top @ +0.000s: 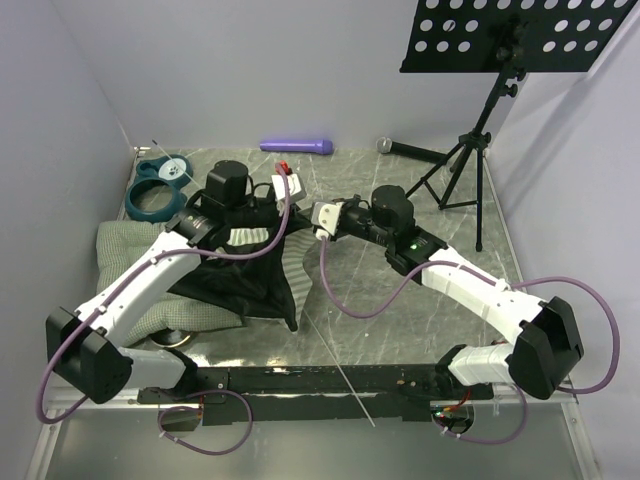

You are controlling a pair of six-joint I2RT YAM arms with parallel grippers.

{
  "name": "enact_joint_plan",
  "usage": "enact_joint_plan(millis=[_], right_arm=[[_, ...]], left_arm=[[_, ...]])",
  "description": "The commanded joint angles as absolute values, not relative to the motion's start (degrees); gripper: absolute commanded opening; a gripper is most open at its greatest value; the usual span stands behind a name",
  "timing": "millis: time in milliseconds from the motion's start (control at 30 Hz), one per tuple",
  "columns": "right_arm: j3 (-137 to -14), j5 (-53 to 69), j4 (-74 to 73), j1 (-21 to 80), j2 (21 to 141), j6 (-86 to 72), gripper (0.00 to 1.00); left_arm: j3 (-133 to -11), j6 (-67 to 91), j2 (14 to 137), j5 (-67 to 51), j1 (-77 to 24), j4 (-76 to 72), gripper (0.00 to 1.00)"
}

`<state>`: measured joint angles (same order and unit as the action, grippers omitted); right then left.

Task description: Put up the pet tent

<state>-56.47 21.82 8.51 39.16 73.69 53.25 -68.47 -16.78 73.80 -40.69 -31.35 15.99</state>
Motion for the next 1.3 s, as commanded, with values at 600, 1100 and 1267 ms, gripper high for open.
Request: enact_joint_plan(millis=[600, 1100, 1267], right_arm=[[-53.4, 21.5, -0.4, 39.2, 74.9, 52.2, 0.0], [-54.5, 23.6, -7.4, 39.0, 71.5, 49.5, 0.0], [-55.6, 24.3, -10.8, 39.1, 71.2, 49.1, 0.0]], left_arm=[[-69.3, -13.3, 71.8, -44.7, -30.9, 13.2, 0.45], [-64.2, -13.5, 65.7, -50.2, -28.2, 2.4, 0.26], [-64.9, -16.8, 65.7, -52.3, -28.2, 4.6, 0.43]])
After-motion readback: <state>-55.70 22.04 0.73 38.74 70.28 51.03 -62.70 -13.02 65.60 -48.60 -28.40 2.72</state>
